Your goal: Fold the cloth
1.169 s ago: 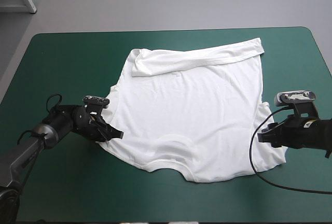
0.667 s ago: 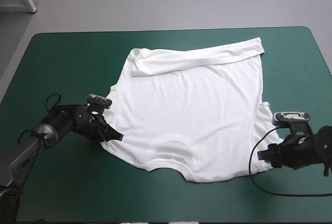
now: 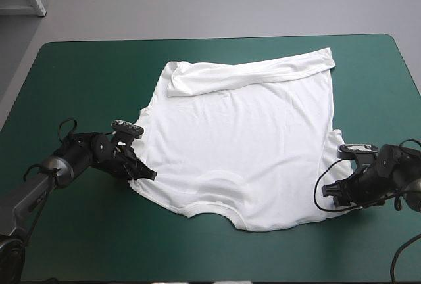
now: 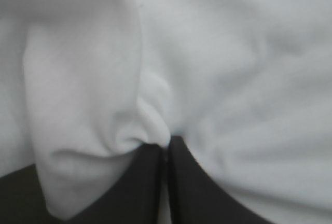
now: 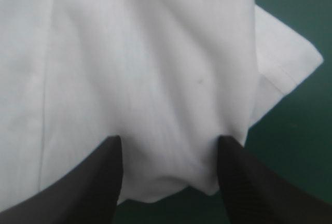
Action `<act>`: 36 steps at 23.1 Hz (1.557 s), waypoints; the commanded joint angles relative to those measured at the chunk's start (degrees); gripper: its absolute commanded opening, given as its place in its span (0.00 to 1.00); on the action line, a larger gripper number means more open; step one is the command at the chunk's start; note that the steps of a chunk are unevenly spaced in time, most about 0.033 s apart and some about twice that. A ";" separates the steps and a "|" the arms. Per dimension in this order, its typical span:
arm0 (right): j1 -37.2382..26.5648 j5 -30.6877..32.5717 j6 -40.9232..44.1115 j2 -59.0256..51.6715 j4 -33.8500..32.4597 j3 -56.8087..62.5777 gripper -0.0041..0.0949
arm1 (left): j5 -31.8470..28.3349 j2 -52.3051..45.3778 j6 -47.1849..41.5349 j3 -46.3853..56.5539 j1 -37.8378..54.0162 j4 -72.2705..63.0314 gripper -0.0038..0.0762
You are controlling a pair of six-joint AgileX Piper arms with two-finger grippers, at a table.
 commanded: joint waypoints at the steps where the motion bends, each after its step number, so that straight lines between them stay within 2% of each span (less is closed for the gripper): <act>1: -0.41 -0.29 -0.05 2.26 0.09 -0.98 0.41 | -0.82 0.70 0.00 0.15 -0.62 -4.42 0.07; 4: -0.41 -1.32 -1.54 3.38 1.59 -0.98 0.09 | -1.20 0.70 0.00 0.15 -0.62 -4.42 0.07; 5: -0.41 -1.74 -3.09 3.38 3.46 -0.98 0.04 | -1.59 0.60 0.00 0.15 -0.62 -4.42 0.07; 8: -0.41 -4.13 -7.43 1.38 8.50 -1.38 0.05 | -4.00 -1.32 0.00 0.15 -0.62 -4.55 0.07; 12: -0.41 -4.29 -11.31 -4.86 13.56 -4.58 0.05 | -4.97 -6.58 0.00 -0.74 -0.62 -4.25 0.07; 19: -0.41 -3.90 -14.86 -13.59 20.00 -19.64 0.05 | -3.02 -12.39 0.53 -9.49 -0.62 -4.09 0.07; 24: -0.41 -2.97 -15.00 -15.24 20.52 -34.00 0.05 | -0.19 -14.12 1.22 -22.77 -0.62 -3.99 0.07; 30: -0.41 -5.22 -16.51 -15.24 20.69 -57.23 0.05 | 1.93 -14.25 4.36 -51.75 -0.62 -1.96 0.07; 36: -0.41 -8.05 -17.71 -15.24 20.32 -72.34 0.04 | 2.14 -14.25 4.36 -73.40 -0.62 4.06 0.07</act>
